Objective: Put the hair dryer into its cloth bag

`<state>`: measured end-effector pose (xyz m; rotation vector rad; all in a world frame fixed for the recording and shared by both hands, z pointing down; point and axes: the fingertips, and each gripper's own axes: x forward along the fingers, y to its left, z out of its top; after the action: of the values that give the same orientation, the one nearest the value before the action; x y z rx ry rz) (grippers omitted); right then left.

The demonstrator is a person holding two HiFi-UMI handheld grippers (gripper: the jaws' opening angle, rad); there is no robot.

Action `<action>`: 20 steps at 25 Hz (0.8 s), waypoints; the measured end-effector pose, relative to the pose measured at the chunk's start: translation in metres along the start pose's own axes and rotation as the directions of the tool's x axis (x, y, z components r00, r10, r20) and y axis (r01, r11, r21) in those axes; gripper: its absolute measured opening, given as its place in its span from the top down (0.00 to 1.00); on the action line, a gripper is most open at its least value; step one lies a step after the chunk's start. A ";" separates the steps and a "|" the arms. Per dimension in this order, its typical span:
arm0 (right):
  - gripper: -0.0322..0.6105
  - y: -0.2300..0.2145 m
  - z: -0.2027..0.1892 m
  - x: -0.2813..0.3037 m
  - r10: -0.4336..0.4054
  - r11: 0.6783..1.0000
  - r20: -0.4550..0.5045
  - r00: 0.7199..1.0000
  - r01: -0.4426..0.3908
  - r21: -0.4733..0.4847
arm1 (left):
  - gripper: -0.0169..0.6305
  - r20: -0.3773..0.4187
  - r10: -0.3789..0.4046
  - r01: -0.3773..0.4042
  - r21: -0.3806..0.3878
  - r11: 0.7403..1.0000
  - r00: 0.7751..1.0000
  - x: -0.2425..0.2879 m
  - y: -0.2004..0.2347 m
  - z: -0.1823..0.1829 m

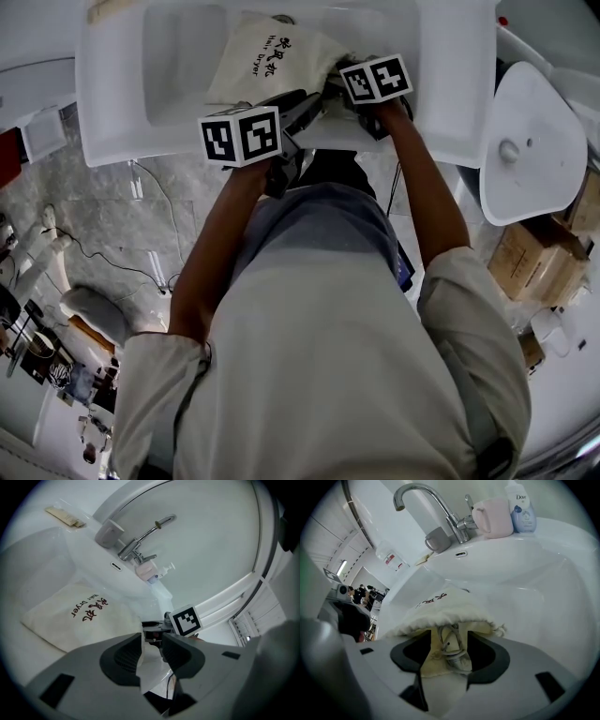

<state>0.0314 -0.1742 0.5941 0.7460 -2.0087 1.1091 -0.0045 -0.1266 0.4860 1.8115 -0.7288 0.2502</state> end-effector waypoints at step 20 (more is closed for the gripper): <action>0.71 0.015 -0.001 -0.058 -0.062 0.993 0.176 0.982 0.043 0.106 | 0.86 -0.032 0.010 -0.006 0.125 0.992 0.999 -0.016 -0.004 0.000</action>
<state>0.0541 -0.1582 0.5416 0.9769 -2.0791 1.1561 -0.0150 -0.1203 0.4746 1.9192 -0.7110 0.3364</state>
